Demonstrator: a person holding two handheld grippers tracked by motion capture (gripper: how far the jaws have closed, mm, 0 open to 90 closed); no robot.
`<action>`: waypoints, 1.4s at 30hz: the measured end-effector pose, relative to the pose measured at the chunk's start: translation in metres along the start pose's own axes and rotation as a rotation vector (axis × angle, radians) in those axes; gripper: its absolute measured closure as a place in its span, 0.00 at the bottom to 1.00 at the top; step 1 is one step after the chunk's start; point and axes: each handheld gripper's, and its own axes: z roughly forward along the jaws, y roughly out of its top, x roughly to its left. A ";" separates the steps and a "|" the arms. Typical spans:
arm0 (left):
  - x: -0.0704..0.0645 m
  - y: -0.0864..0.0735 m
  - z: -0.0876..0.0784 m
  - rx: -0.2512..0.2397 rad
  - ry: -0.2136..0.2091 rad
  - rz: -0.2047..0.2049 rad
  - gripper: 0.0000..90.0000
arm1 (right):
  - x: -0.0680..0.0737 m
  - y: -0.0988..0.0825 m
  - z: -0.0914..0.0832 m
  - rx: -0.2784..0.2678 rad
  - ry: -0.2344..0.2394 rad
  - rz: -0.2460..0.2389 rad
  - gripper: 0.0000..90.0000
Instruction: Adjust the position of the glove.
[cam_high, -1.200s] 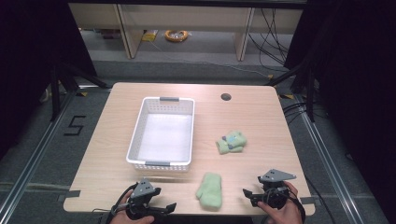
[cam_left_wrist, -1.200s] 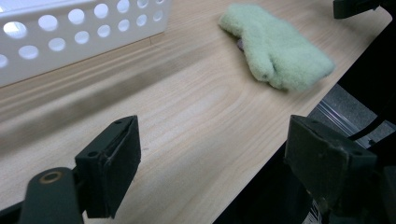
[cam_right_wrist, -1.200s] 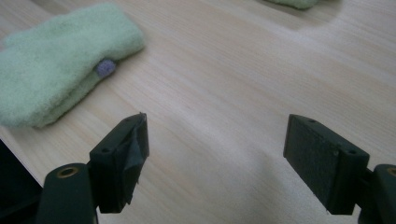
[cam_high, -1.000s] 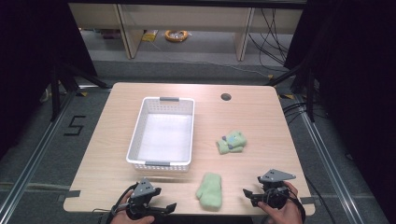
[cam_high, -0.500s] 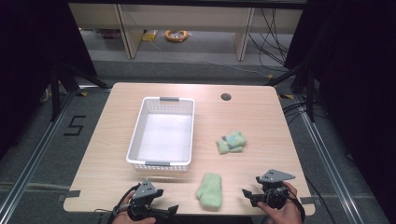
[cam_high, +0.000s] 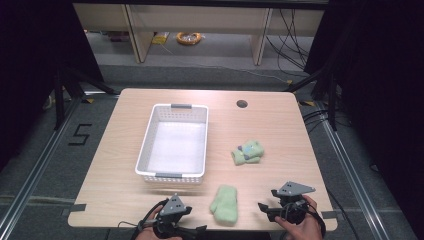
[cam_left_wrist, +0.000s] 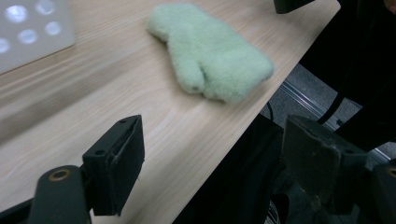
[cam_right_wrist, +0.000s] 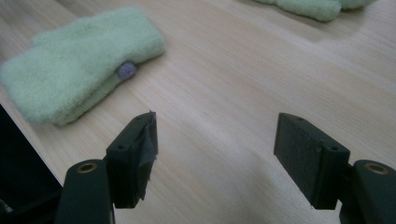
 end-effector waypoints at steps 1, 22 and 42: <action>-0.002 0.002 0.003 0.003 0.000 0.001 0.24 | 0.000 0.000 0.000 0.003 0.002 -0.008 0.35; -0.019 0.019 0.034 0.080 0.026 0.108 0.43 | 0.009 0.035 0.007 -0.037 0.118 -0.090 0.53; -0.025 0.022 0.055 0.135 0.089 0.159 0.56 | 0.029 0.090 0.080 0.051 0.236 -0.201 0.68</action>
